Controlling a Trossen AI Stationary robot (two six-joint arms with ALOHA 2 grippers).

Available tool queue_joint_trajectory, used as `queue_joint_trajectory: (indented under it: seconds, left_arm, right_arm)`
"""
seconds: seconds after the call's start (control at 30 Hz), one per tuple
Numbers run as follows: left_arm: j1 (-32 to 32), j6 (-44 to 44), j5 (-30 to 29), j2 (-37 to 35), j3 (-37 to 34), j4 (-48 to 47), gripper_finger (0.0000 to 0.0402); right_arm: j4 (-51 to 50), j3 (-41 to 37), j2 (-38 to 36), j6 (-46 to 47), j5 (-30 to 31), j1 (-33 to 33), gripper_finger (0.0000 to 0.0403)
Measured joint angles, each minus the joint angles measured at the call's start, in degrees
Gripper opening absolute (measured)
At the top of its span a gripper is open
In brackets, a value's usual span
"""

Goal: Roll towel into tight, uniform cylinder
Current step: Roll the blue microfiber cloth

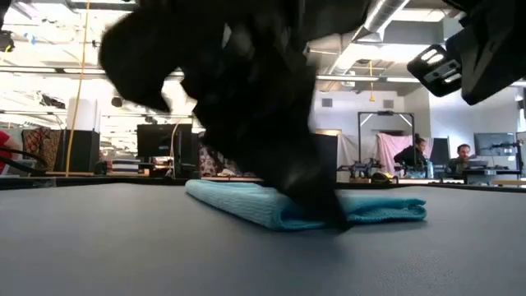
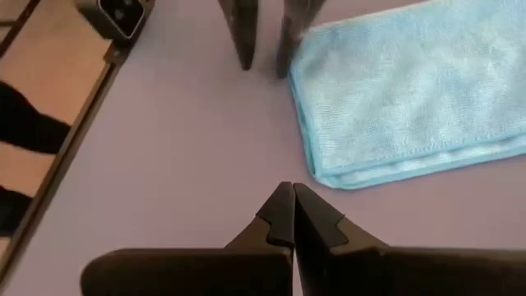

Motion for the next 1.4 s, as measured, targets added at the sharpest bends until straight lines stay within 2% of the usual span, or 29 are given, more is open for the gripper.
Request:
queue_joint_trajectory:
  seconds: [0.2, 0.47, 0.7, 0.8, 0.93, 1.17, 1.4]
  left_arm:
    - [-1.21, 0.44, -6.93, -2.39, 1.48, -2.29, 0.0136]
    - [-4.39, -1.57, -9.27, -3.96, 1.51, -2.69, 0.0136]
    - [-5.99, -6.70, -13.82, -3.98, 1.48, -6.60, 0.0136]
    - [-5.88, -6.92, -13.78, -3.98, 1.46, -7.05, 0.0136]
    - [-5.27, -6.24, -13.60, -3.98, 0.88, -6.80, 0.0136]
    - [-4.39, -3.27, -13.09, -3.98, 0.88, -6.67, 0.0136]
    - [-4.22, -2.69, -8.79, -4.01, 0.24, -6.73, 0.0136]
  right_arm:
    - [-1.15, -0.09, 0.00, -4.06, -5.05, -2.41, 0.0021]
    - [-0.36, -0.08, 0.00, -7.20, -5.42, -2.88, 0.0021]
    - [1.37, -0.07, 0.44, -9.13, -5.61, -4.20, 0.0022]
    - [1.91, -0.07, 0.44, -9.67, -5.91, -4.81, 0.0028]
    - [4.28, -0.07, 1.71, -15.14, -6.30, -5.14, 0.0038]
    - [10.87, -0.07, 9.92, -17.79, -8.98, -5.98, 0.0049]
    - [16.65, -0.07, 14.54, -22.51, -9.68, -6.10, 0.0068]
